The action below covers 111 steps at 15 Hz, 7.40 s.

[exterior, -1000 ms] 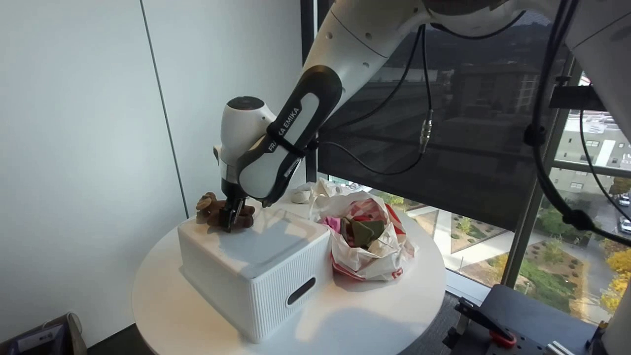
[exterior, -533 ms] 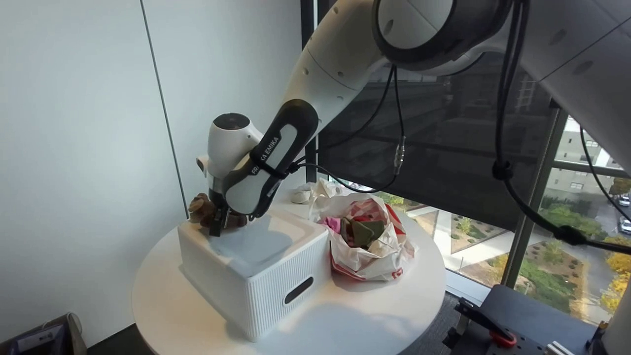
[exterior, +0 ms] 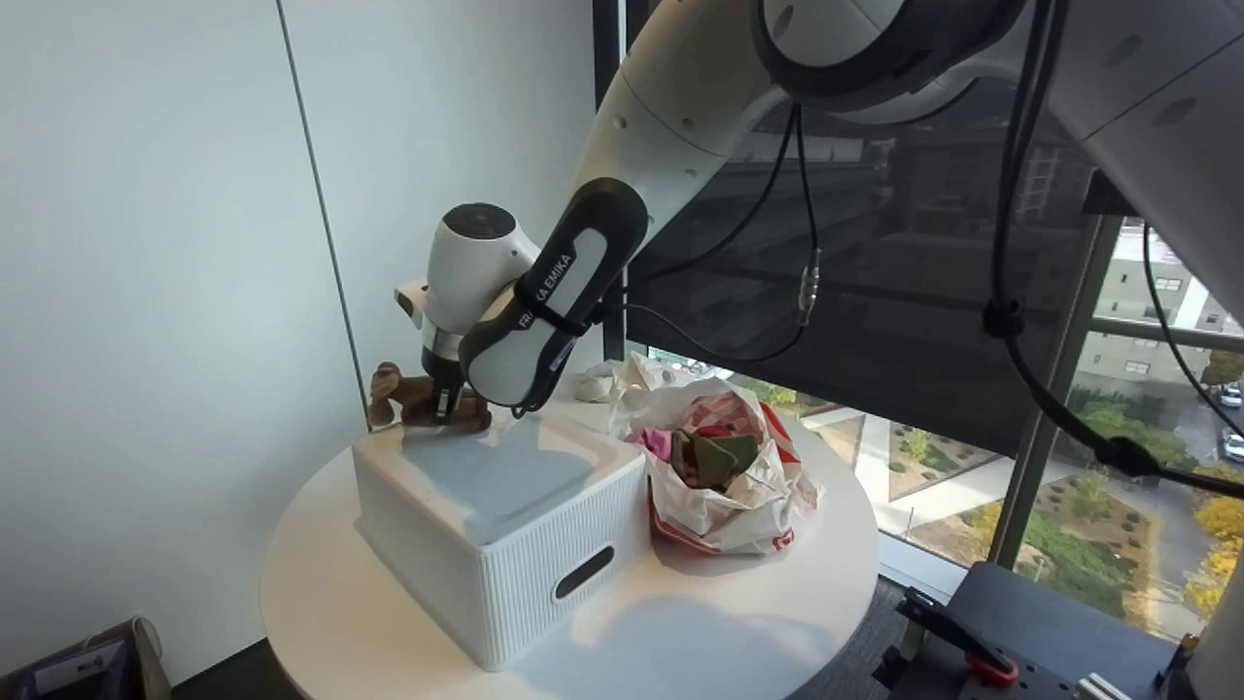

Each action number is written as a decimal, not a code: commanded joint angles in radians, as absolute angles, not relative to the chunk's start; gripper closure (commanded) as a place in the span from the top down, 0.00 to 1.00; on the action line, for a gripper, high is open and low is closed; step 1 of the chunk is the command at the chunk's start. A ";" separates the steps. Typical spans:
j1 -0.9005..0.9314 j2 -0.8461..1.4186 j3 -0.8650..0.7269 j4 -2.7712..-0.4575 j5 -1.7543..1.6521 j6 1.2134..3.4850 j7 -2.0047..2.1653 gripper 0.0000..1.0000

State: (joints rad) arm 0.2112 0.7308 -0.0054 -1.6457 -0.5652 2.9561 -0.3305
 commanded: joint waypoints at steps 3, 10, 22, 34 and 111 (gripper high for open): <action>0.236 0.452 -0.129 -1.849 -0.607 3.045 -0.239 0.07; 0.396 0.093 -0.421 -2.033 -0.823 2.830 0.042 0.08; 0.122 -0.400 -0.127 -2.384 -0.404 1.993 -0.274 0.08; 0.011 0.026 -0.092 -2.361 -0.436 2.286 -0.272 0.08; -0.050 0.223 -0.035 -2.398 -0.519 2.545 -0.589 0.07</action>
